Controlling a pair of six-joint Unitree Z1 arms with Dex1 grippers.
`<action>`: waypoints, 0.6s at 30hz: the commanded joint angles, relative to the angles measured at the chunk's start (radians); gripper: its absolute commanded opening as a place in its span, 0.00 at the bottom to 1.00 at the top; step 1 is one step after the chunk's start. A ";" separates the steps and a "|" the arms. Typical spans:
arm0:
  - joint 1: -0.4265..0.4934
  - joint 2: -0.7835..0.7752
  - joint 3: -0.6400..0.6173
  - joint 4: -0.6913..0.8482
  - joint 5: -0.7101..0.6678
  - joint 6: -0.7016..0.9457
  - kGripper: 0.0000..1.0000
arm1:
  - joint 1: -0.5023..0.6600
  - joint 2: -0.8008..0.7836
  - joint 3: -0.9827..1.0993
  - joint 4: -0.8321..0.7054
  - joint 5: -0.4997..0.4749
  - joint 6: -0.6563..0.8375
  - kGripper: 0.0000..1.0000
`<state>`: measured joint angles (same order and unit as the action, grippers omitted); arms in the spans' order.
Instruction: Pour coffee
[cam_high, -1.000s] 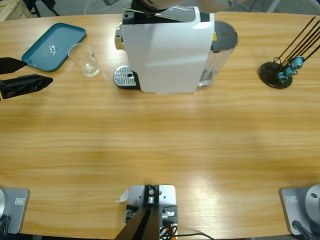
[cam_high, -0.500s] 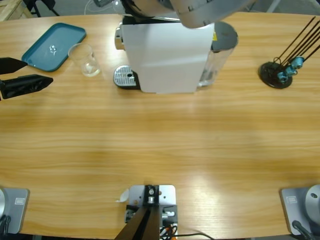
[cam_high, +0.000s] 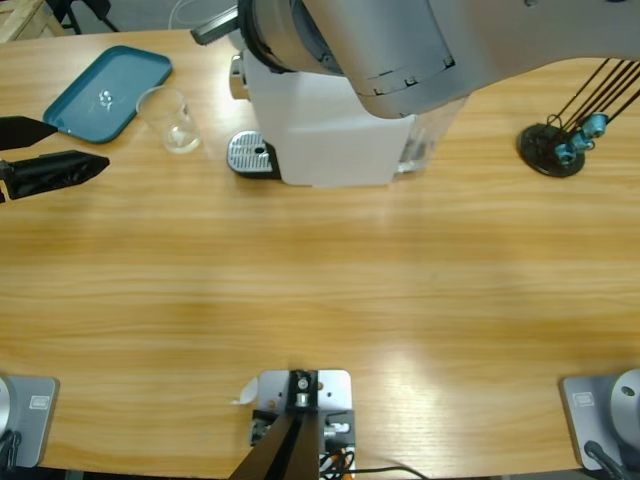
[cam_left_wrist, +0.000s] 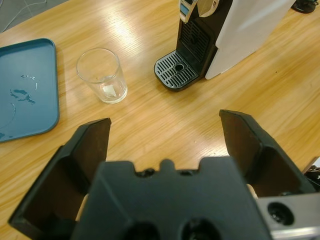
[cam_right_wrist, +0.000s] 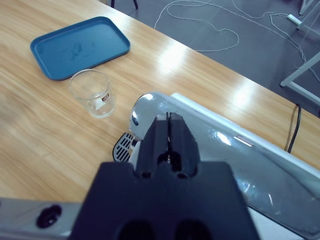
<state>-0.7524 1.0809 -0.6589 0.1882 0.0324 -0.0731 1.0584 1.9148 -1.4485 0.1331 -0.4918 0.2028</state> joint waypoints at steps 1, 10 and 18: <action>-0.005 0.011 0.025 0.000 -0.012 0.010 1.00 | 0.014 -0.080 0.134 0.011 -0.007 -0.092 0.00; -0.005 0.001 0.022 0.013 -0.023 0.010 1.00 | -0.047 -0.370 0.060 0.366 0.268 -0.083 0.66; -0.005 -0.036 0.034 0.028 -0.030 0.000 0.99 | -0.225 -0.639 0.199 0.500 0.394 -0.106 0.63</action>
<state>-0.7524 1.0743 -0.6590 0.1945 0.0152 -0.0731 0.9879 1.4982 -1.3744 0.5524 -0.2219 0.1347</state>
